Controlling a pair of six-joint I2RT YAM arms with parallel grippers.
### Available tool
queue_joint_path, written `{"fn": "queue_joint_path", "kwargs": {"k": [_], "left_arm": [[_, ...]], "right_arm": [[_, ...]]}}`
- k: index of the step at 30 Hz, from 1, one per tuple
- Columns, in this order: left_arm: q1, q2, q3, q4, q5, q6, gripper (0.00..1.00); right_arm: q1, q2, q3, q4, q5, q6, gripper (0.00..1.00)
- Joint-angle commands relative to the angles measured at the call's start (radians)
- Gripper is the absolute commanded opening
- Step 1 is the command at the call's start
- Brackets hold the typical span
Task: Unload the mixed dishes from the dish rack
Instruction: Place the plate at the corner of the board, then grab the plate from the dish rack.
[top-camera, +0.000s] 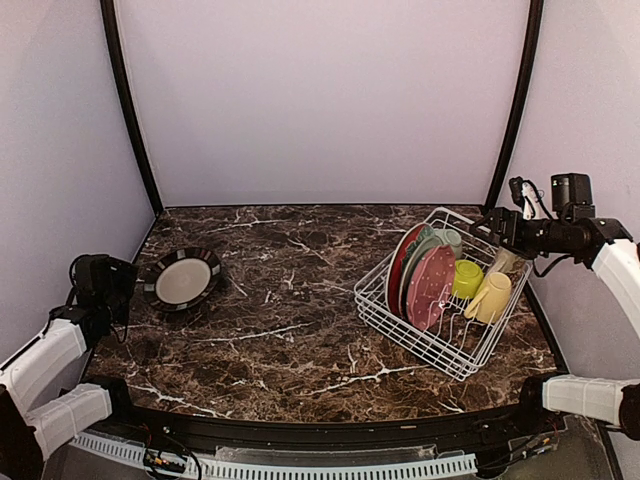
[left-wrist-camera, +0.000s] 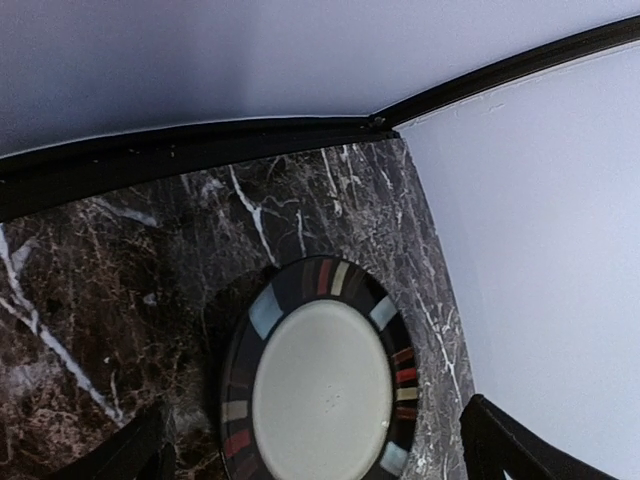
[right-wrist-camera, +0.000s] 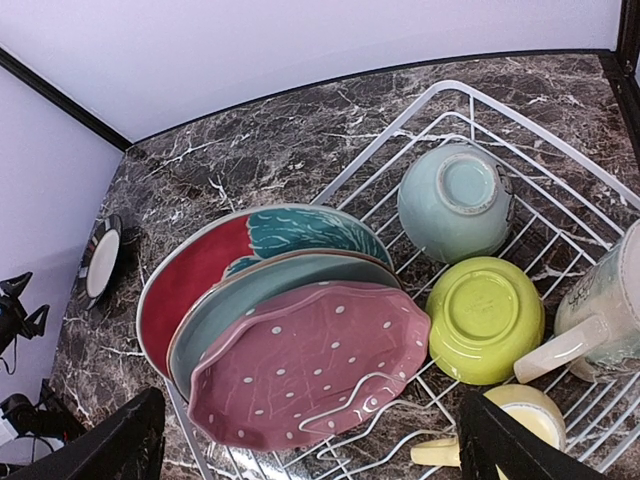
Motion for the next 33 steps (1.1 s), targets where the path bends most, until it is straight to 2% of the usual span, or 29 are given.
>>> {"fn": "queue_joint_path", "kwargs": {"k": [1,9,13,18,22,25,33], "left_arm": [[0.002,-0.032,0.073,-0.283,-0.017,0.128,0.99],[-0.024,0.077,0.271,-0.197,0.24,0.345,0.99],[-0.177,0.168,0.37,-0.121,0.313,0.472,0.99],[-0.436,0.346,0.513,-0.043,0.388,0.705,0.98],[-0.63,0.516,0.694,-0.115,0.364,0.864,0.94],[-0.767,0.636,0.826,-0.165,0.306,0.928,0.93],[-1.007,0.898,1.133,-0.255,0.155,1.025,0.93]], "right_arm": [[0.006,-0.012,-0.014,0.03,0.017,0.002,0.99],[0.007,-0.015,-0.022,0.026,0.023,-0.003,0.99],[0.007,-0.015,-0.019,0.02,0.028,-0.006,0.99],[0.007,-0.02,-0.014,0.002,0.041,-0.012,0.99],[0.007,-0.026,-0.007,-0.009,0.048,-0.017,0.99],[0.008,-0.032,-0.005,-0.014,0.053,-0.017,0.99],[0.008,-0.037,-0.007,-0.015,0.051,-0.014,0.99]]}}
